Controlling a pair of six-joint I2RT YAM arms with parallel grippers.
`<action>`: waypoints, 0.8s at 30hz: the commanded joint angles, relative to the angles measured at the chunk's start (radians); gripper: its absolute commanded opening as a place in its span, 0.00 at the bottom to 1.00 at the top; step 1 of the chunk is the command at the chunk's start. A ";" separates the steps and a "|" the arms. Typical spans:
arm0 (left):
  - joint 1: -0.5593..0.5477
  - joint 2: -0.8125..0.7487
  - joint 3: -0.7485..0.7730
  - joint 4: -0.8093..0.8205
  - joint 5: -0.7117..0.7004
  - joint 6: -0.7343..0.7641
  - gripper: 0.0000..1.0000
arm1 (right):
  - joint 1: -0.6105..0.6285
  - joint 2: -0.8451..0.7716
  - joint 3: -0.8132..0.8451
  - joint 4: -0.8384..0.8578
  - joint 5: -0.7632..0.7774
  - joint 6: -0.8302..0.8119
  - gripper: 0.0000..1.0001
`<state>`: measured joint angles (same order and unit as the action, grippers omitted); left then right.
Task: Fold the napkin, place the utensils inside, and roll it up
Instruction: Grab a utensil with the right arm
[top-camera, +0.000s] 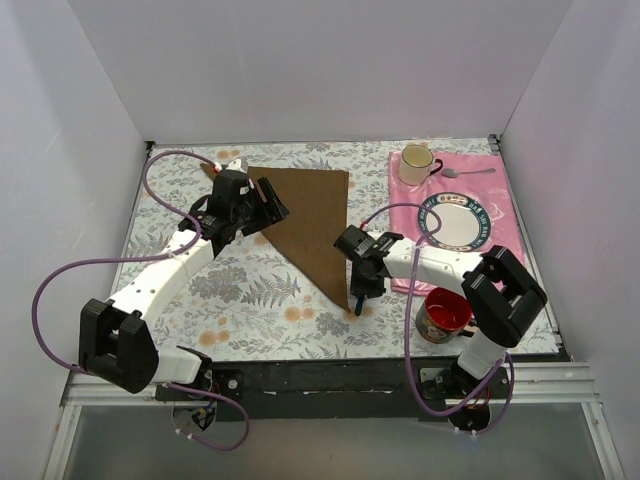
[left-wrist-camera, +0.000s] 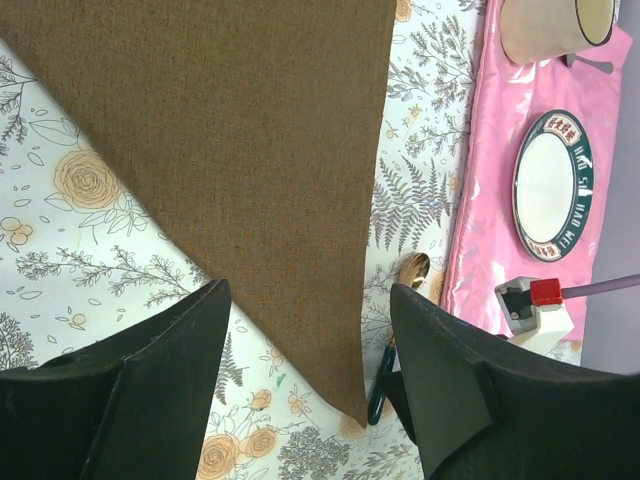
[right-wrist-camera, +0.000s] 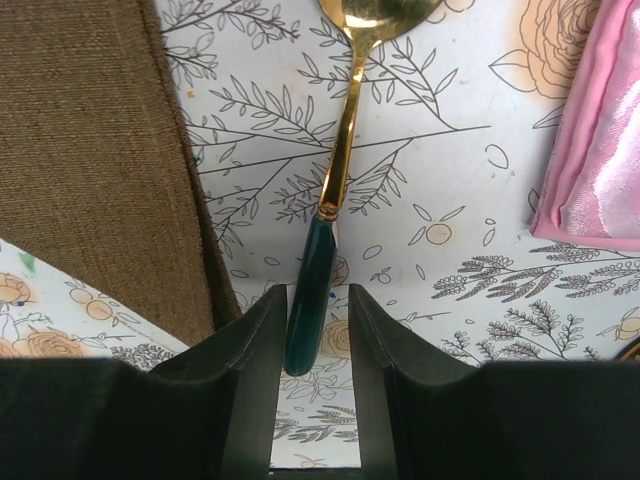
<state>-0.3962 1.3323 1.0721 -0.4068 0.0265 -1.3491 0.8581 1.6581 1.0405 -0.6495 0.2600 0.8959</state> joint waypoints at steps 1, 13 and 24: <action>-0.003 -0.015 0.019 -0.006 0.012 0.016 0.64 | 0.006 0.003 -0.037 0.039 0.031 0.034 0.37; -0.003 -0.038 0.075 -0.052 -0.059 0.050 0.67 | 0.007 -0.043 0.010 -0.091 0.227 -0.084 0.01; 0.057 -0.099 0.131 -0.135 -0.212 -0.056 0.83 | 0.004 0.063 0.403 0.133 0.022 -0.889 0.01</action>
<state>-0.3790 1.3121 1.1587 -0.4877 -0.0830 -1.3491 0.8604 1.6497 1.2819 -0.6312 0.3744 0.3447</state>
